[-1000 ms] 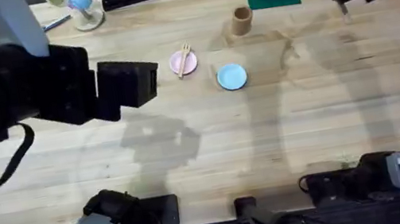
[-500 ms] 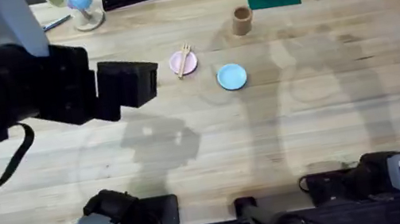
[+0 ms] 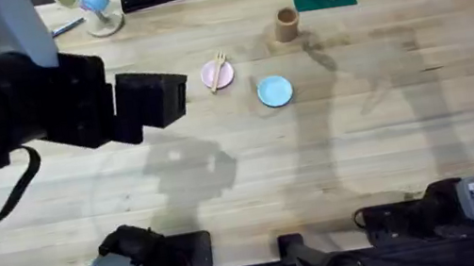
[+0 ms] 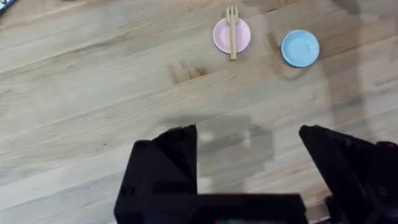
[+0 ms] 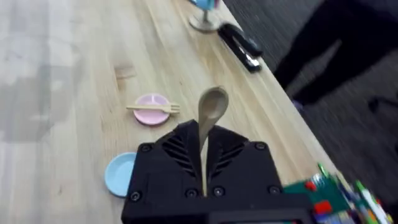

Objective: Pick up a utensil and set it on the pink plate, then put the other utensil in the container.

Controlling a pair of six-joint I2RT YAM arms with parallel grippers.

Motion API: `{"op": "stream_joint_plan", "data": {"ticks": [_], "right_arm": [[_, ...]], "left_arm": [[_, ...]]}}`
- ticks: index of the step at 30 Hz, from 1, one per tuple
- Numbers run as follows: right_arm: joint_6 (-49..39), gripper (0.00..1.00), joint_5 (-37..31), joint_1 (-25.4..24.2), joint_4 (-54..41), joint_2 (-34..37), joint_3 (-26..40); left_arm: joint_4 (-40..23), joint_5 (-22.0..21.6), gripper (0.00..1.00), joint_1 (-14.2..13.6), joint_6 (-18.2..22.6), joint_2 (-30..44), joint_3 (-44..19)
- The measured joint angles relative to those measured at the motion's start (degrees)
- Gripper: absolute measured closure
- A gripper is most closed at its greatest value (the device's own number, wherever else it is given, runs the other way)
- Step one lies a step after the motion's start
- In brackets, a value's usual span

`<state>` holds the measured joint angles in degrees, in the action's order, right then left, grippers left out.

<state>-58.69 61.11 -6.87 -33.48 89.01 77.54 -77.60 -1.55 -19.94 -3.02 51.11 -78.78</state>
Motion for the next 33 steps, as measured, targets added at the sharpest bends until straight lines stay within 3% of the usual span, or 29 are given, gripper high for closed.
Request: {"op": "stream_joint_plan", "data": {"ticks": [12, 33], "right_arm": [[-4.4, 0.973, 13.3, 0.0, 16.4, 12.7, 0.0], [-2.0, 0.970, 15.2, 1.5, 37.1, 22.6, 0.0]], "left_arm": [[0.0, 0.0, 0.007, 0.0, 0.0, 0.0, 0.0], [0.0, 0.0, 0.007, 0.0, 0.0, 0.0, 0.0]]}}
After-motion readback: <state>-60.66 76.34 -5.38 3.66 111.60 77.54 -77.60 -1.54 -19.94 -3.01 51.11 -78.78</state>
